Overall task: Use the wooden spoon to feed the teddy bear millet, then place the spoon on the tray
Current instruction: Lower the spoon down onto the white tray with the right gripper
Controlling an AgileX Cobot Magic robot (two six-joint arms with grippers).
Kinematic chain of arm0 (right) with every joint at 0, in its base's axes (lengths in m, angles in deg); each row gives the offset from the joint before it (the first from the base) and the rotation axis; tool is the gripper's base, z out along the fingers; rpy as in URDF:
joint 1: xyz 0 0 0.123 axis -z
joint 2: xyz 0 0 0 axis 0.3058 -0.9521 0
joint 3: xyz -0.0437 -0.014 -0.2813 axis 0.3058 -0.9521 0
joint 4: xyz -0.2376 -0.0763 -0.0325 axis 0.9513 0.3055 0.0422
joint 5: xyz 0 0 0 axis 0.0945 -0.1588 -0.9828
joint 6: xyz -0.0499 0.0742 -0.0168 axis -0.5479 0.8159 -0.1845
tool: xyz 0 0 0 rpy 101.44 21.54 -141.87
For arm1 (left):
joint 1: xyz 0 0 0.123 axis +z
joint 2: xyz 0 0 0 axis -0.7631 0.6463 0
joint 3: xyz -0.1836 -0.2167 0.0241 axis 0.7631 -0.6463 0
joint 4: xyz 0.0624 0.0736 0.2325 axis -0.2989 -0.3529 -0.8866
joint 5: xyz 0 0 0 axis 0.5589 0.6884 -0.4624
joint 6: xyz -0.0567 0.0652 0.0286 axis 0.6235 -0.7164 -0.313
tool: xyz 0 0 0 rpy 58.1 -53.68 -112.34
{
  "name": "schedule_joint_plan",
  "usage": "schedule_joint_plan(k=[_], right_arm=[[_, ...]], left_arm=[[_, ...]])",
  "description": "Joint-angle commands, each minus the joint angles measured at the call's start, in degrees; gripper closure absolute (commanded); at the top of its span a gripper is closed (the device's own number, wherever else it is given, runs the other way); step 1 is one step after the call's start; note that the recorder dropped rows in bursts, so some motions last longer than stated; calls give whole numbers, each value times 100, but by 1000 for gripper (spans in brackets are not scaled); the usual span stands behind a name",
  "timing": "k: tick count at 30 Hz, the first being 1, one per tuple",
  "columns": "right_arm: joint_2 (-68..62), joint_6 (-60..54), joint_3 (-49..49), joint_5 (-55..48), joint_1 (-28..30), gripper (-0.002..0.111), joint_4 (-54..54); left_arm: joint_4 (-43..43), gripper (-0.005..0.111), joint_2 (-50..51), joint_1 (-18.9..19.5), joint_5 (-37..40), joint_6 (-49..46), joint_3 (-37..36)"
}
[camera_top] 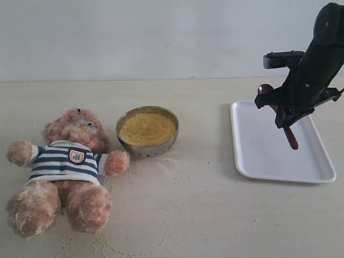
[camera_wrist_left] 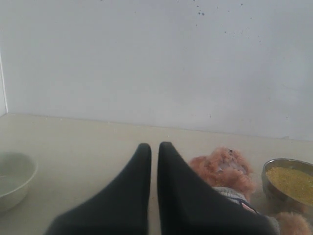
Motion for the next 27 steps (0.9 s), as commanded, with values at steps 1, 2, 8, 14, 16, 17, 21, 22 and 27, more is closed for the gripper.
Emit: schedule_joint_plan(k=[1,2,8,14,16,17,21,22,27], right_arm=[[-168,-58,-4,266,24,109,-111],[-238,-58,-4,266,24,109,-180],[-373,-40,-4,291,24,109,-224],[-373,-40,-4,551,24,109,-224],[-373,-40,-4,617,24,109,-224],[-373,-40,-4,689,24,109,-224],[-373,37,-4,1294,26,109,-183],[-373,74,-4,1291,26,109,-193],[-373,74,-4,597,26,109,-193]], left_arm=[[14,102,-22,-28,-7,28,-15],[14,102,-22,-28,-7,28,-15],[14,102,-22,-28,-7,28,-15],[14,102,-22,-28,-7,28,-15],[14,102,-22,-28,-7,28,-15],[14,102,-22,-28,-7,28,-15],[14,102,-22,-28,-7,28,-15],[14,102,-22,-28,-7,28,-15],[14,102,-22,-28,-7,28,-15]])
